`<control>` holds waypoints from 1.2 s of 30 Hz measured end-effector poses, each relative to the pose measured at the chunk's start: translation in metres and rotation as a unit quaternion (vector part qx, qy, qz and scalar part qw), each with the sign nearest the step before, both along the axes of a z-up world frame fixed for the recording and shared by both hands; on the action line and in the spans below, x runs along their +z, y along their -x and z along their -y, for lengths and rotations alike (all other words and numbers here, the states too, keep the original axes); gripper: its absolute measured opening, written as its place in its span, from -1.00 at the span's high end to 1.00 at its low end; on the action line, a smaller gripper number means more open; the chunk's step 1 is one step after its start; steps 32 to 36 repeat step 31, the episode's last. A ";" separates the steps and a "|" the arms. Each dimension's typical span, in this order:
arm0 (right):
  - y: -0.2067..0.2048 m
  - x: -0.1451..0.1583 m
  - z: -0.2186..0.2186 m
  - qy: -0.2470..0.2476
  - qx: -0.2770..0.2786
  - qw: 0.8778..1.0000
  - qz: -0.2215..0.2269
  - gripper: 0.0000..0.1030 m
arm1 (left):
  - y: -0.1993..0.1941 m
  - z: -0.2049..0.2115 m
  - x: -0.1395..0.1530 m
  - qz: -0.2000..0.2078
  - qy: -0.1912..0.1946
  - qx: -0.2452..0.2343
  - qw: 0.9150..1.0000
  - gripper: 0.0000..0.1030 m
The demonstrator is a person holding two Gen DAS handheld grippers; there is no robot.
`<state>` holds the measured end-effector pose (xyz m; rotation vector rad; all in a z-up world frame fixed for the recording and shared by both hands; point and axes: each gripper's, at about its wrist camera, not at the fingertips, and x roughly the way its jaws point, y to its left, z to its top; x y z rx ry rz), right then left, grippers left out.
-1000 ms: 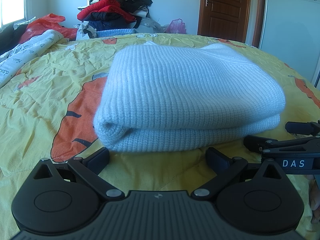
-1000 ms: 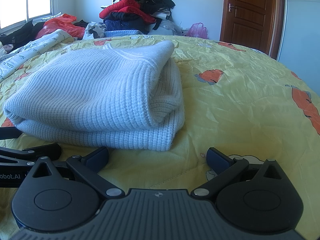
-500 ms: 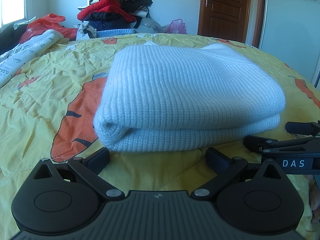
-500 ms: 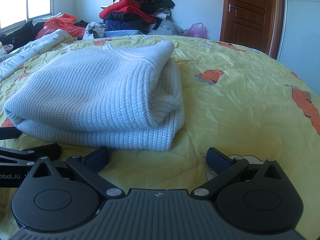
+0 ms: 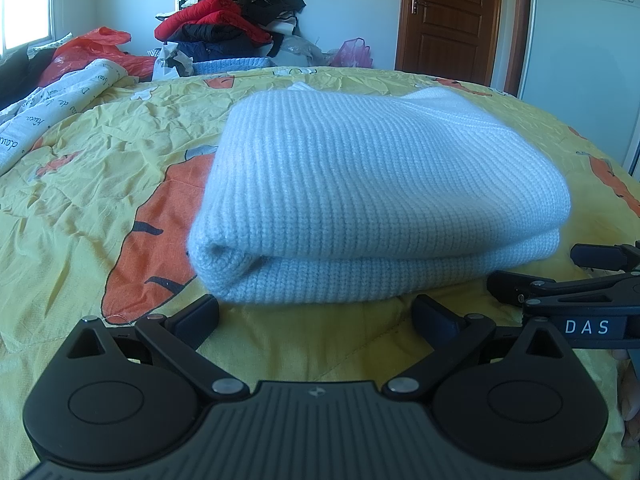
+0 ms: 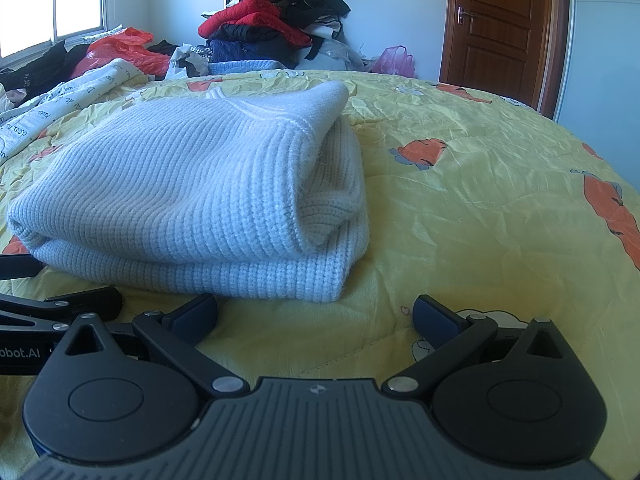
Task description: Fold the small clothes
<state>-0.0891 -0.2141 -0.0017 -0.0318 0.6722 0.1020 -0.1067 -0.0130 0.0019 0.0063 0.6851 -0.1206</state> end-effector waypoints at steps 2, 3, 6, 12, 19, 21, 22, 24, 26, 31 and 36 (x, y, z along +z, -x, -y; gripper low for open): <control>0.000 0.000 0.000 0.000 0.000 1.000 0.000 -1.00 | 0.000 0.000 0.000 0.000 0.000 0.000 1.000 -1.00; 0.000 0.000 0.000 0.000 0.000 1.000 0.000 -1.00 | 0.000 0.000 0.000 0.000 0.000 0.000 1.000 -1.00; 0.000 0.000 0.000 0.000 0.000 1.000 0.000 -1.00 | 0.000 0.000 0.000 0.000 0.000 0.000 1.000 -1.00; 0.010 0.010 0.004 -0.004 0.000 1.000 -0.017 -1.00 | 0.012 -0.005 0.013 -0.015 0.012 0.024 1.000 -1.00; 0.046 0.030 0.006 -0.027 0.017 0.999 -0.016 -1.00 | 0.038 -0.020 0.036 -0.044 0.080 0.023 0.996 -1.00; 0.050 0.029 0.003 -0.025 0.024 0.999 -0.017 -1.00 | 0.043 -0.026 0.038 -0.037 0.117 0.010 0.992 -1.00; 0.051 0.029 0.001 -0.024 0.027 0.999 -0.020 -1.00 | 0.048 -0.028 0.038 -0.027 0.136 0.007 0.990 -1.00; 0.053 0.027 -0.002 -0.021 0.031 0.999 -0.024 -1.00 | 0.058 -0.032 0.040 -0.004 0.161 0.003 0.987 -1.00; 0.054 0.027 -0.002 -0.022 0.032 0.999 -0.027 -1.00 | 0.065 -0.033 0.042 0.010 0.172 -0.001 0.985 -1.00; 0.052 0.033 0.006 -0.044 0.031 0.998 -0.029 -1.00 | 0.069 -0.027 0.049 0.008 0.137 -0.020 0.990 -1.00; 0.052 0.033 0.006 -0.044 0.031 0.998 -0.029 -1.00 | 0.069 -0.027 0.049 0.008 0.137 -0.020 0.990 -1.00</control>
